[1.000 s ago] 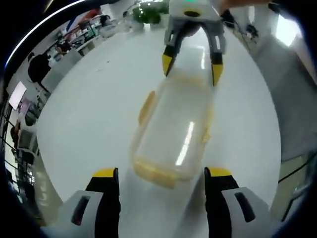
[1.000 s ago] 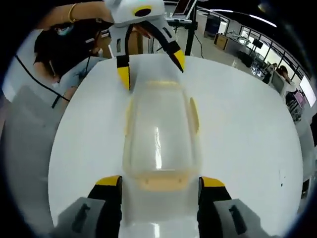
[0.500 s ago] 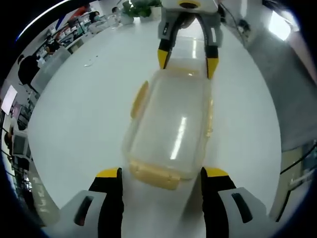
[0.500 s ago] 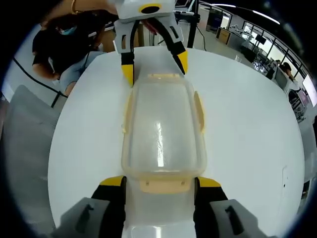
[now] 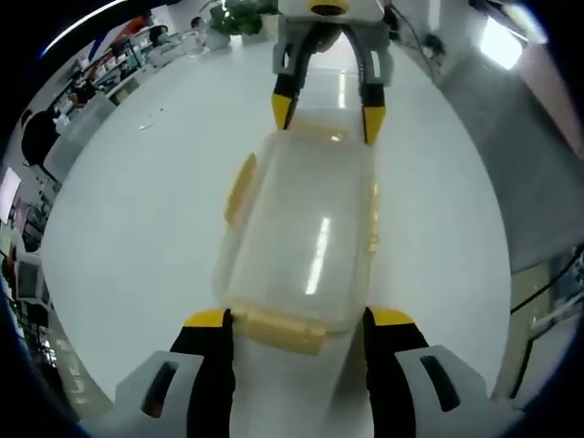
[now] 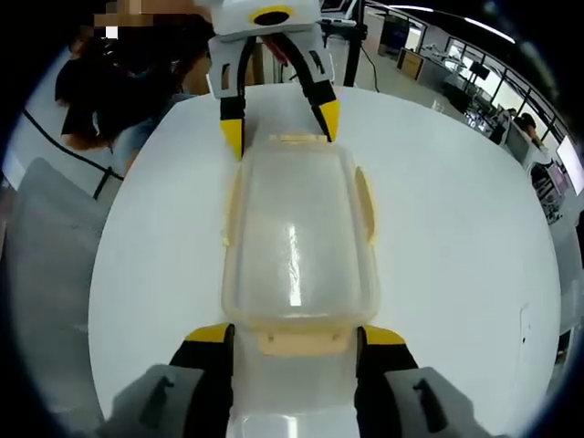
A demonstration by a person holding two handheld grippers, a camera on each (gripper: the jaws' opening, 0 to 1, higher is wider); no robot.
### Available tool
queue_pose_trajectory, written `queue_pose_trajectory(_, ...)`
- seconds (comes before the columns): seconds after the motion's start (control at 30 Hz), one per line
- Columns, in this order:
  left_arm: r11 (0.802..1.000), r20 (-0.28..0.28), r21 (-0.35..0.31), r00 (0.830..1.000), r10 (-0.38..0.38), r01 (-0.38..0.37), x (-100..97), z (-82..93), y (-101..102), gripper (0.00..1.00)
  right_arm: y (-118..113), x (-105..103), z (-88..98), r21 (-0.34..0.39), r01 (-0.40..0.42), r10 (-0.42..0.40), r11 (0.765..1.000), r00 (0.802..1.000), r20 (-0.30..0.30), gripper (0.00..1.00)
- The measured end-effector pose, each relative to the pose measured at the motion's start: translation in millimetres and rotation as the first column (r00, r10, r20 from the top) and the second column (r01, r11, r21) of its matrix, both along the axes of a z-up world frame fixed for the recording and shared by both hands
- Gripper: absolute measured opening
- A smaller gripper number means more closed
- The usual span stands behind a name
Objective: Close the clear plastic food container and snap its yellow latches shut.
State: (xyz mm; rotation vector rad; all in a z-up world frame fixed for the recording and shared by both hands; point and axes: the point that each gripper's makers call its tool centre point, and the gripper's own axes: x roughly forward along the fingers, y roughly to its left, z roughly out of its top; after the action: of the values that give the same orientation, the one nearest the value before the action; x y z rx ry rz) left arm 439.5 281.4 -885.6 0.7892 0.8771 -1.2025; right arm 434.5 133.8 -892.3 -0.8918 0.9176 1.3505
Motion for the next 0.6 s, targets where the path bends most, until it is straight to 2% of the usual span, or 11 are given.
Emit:
queue_pose_trajectory(0.1, 1.0, -0.004, 0.004, 1.0, -0.022, 0.022, -0.3, 0.0, 1.0, 0.55, -1.2, 1.4, 0.7, -0.012, -0.006, 0.006, 1.0, 1.0, 0.001, 0.38)
queue_pose_trajectory(0.43, 0.999, -0.007, 0.017, 0.999, -0.031, 0.031, -1.2, -0.1, 1.8, 0.54, -0.8, -0.2, 0.7, -0.044, 0.001, -0.001, 0.999, 1.0, -0.003, 0.37)
queue_pose_trajectory(0.6, 0.994, -0.024, 0.064, 0.996, -0.09, 0.092, -6.2, -0.8, 6.6, 0.51, -1.8, -0.8, 0.7, -0.07, -0.017, 0.016, 0.997, 1.0, -0.005, 0.37)
